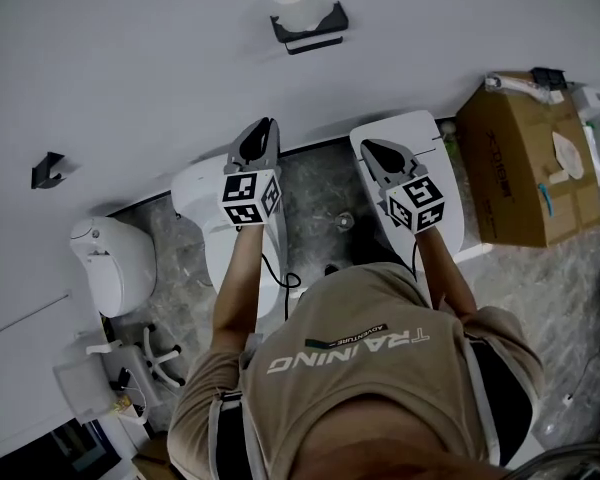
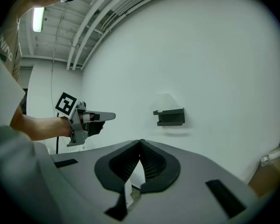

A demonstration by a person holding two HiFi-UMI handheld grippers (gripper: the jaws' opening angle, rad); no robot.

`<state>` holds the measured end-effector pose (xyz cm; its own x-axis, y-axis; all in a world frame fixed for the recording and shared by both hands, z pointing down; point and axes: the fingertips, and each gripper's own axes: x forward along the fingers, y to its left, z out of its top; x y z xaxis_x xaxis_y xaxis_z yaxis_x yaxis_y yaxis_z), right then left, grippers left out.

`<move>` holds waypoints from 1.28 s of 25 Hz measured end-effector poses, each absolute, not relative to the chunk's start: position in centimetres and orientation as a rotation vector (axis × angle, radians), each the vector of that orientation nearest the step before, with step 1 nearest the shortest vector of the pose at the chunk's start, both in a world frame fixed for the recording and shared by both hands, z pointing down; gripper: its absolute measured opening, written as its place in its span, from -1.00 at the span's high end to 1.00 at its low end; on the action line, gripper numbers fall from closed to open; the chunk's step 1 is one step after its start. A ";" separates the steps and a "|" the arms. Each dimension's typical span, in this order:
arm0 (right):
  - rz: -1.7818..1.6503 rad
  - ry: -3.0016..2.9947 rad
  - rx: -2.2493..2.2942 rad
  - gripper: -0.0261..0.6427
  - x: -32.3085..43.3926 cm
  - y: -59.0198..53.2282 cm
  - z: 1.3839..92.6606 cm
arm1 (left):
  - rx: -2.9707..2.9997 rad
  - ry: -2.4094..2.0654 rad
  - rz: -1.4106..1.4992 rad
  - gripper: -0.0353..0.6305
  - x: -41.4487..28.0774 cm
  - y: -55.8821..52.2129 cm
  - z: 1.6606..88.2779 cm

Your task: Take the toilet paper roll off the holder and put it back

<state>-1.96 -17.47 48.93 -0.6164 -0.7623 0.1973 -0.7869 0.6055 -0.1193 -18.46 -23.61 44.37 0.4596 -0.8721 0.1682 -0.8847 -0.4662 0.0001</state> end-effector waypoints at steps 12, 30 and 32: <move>0.244 -2.633 1.374 0.89 -4.7 -8.7 48.0 | 2.492 -1.505 0.207 0.88 -21.3 -12.4 49.5; 0.254 -2.730 1.365 0.89 2.0 -6.0 46.6 | 2.432 -1.661 0.177 0.88 -16.3 -5.2 46.6; 0.255 -2.737 1.344 0.89 1.9 -5.6 46.6 | 2.438 -1.668 0.169 0.88 -16.0 -4.7 46.3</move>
